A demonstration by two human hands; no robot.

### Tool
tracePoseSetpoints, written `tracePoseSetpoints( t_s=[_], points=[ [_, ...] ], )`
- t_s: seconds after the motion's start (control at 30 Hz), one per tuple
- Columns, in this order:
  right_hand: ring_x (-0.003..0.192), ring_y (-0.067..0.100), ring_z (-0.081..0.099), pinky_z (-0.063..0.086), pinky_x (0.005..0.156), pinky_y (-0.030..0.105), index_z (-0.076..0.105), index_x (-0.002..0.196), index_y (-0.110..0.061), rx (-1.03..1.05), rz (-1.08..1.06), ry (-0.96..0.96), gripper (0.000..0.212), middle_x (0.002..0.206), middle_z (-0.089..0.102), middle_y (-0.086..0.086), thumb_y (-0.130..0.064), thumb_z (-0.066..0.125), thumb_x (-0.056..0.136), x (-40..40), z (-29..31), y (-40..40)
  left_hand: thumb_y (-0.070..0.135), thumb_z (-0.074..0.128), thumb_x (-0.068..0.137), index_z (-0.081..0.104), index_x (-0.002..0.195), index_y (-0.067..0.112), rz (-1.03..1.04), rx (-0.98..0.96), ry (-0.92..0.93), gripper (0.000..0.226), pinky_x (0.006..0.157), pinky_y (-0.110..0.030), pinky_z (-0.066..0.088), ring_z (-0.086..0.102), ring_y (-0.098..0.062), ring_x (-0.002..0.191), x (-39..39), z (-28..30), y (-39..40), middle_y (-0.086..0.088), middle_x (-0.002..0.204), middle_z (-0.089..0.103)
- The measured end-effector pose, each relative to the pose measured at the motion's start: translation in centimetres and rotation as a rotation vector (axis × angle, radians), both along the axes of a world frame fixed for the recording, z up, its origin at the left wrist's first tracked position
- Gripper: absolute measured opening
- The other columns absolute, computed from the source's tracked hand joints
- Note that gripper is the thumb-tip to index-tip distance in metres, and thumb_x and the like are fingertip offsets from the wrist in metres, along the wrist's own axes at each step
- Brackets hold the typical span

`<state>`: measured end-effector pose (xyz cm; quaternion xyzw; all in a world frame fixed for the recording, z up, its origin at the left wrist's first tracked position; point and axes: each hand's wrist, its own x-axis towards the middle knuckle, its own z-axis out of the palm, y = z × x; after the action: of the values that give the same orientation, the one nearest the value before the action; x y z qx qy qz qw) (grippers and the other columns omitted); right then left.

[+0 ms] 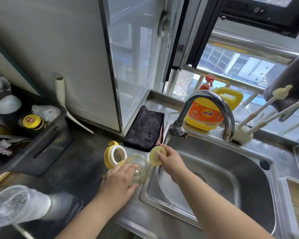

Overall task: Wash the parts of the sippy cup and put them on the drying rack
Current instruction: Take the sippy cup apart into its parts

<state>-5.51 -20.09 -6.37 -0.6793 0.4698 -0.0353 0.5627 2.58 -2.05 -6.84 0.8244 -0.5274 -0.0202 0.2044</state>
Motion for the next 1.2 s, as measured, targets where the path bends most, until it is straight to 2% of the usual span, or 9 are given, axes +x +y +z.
tracePoseSetpoints(
  t_s=[0.1,0.27,0.47,0.6,0.73,0.83,0.97,1.1,1.2],
  points=[
    [0.105,0.019,0.053,0.046,0.085,0.029,0.055,0.129,-0.024,-0.061,0.051,0.033,0.034,0.128,0.055,0.004,-0.02,0.05,0.096,1.6,-1.2,0.1,0.007,0.092,0.049,0.065,0.068,0.016,0.018,-0.054,0.006,0.034,0.046,-0.025,0.05,0.058,-0.016,0.057,-0.2,-1.3,0.2,0.006,0.068,0.059],
    [0.12,0.024,0.047,0.04,0.104,0.034,0.055,0.129,-0.035,-0.086,0.104,0.153,0.034,0.131,0.041,0.012,-0.032,0.05,0.096,2.7,-3.4,1.2,0.002,0.09,0.052,0.066,0.066,0.013,0.05,-0.075,0.038,0.029,0.043,-0.027,0.051,0.06,-0.017,0.059,-0.7,-1.3,1.3,0.003,0.075,0.062],
    [0.123,0.02,0.046,0.036,0.099,0.024,0.049,0.136,-0.021,-0.175,0.237,0.147,0.04,0.137,0.048,0.004,-0.021,0.05,0.096,2.2,-3.7,1.2,0.001,0.091,0.048,0.067,0.067,0.012,0.125,-0.078,0.078,0.032,0.044,-0.025,0.049,0.063,-0.017,0.058,-0.7,-1.2,1.1,-0.003,0.088,0.061],
    [0.13,0.02,0.032,0.022,0.105,0.019,0.036,0.145,-0.021,-0.264,0.378,0.185,0.051,0.142,0.031,0.002,-0.018,0.048,0.096,1.7,-3.6,1.3,-0.001,0.091,0.048,0.067,0.068,0.014,0.169,-0.101,0.114,0.034,0.041,-0.026,0.047,0.063,-0.02,0.058,-1.1,-1.2,1.0,-0.002,0.101,0.052],
    [0.119,0.022,0.05,0.039,0.091,0.022,0.016,0.152,-0.023,-0.204,0.399,0.175,0.067,0.147,0.037,0.002,-0.009,0.043,0.092,1.0,-2.7,1.0,-0.006,0.089,0.047,0.07,0.08,0.011,0.252,-0.124,0.129,0.042,0.041,-0.025,0.048,0.062,-0.021,0.056,-1.7,-0.7,0.8,-0.01,0.098,0.056],
    [0.109,0.022,0.057,0.044,0.081,0.022,0.018,0.151,-0.027,-0.17,0.412,0.158,0.069,0.143,0.045,0.005,-0.006,0.041,0.09,0.2,-2.1,0.9,-0.015,0.083,0.046,0.069,0.093,0.008,0.285,-0.112,0.133,0.054,0.043,-0.025,0.047,0.062,-0.022,0.055,-2.1,-0.6,0.8,-0.011,0.098,0.055],
    [0.137,0.019,0.033,0.029,0.11,0.028,0.031,0.147,-0.018,-0.209,0.363,0.127,0.058,0.152,0.031,0.005,-0.01,0.047,0.092,-0.9,-1.6,0.9,-0.018,0.078,0.044,0.068,0.098,0.006,0.313,-0.104,0.128,0.06,0.051,-0.021,0.045,0.062,-0.024,0.065,-2.7,-0.3,1.0,-0.013,0.098,0.053],
    [0.1,0.012,0.052,0.037,0.086,0.018,0.05,0.132,-0.017,-0.264,0.2,0.047,0.044,0.124,0.054,0.006,-0.009,0.05,0.089,-3.1,-0.4,0.5,-0.015,0.079,0.047,0.067,0.098,0.005,0.247,-0.181,0.047,0.056,0.064,-0.034,0.055,0.062,-0.029,0.079,-3.6,1.5,0.1,-0.012,0.098,0.056],
    [0.098,0.01,0.055,0.038,0.08,0.014,0.056,0.124,-0.018,-0.257,0.112,-0.024,0.036,0.113,0.06,0.0,-0.009,0.051,0.09,-5.6,0.8,-0.3,-0.01,0.079,0.055,0.063,0.104,0.008,0.083,-0.225,0.068,0.055,0.072,-0.037,0.057,0.063,-0.026,0.084,-4.6,2.8,-2.2,-0.009,0.099,0.058]
  ],
)
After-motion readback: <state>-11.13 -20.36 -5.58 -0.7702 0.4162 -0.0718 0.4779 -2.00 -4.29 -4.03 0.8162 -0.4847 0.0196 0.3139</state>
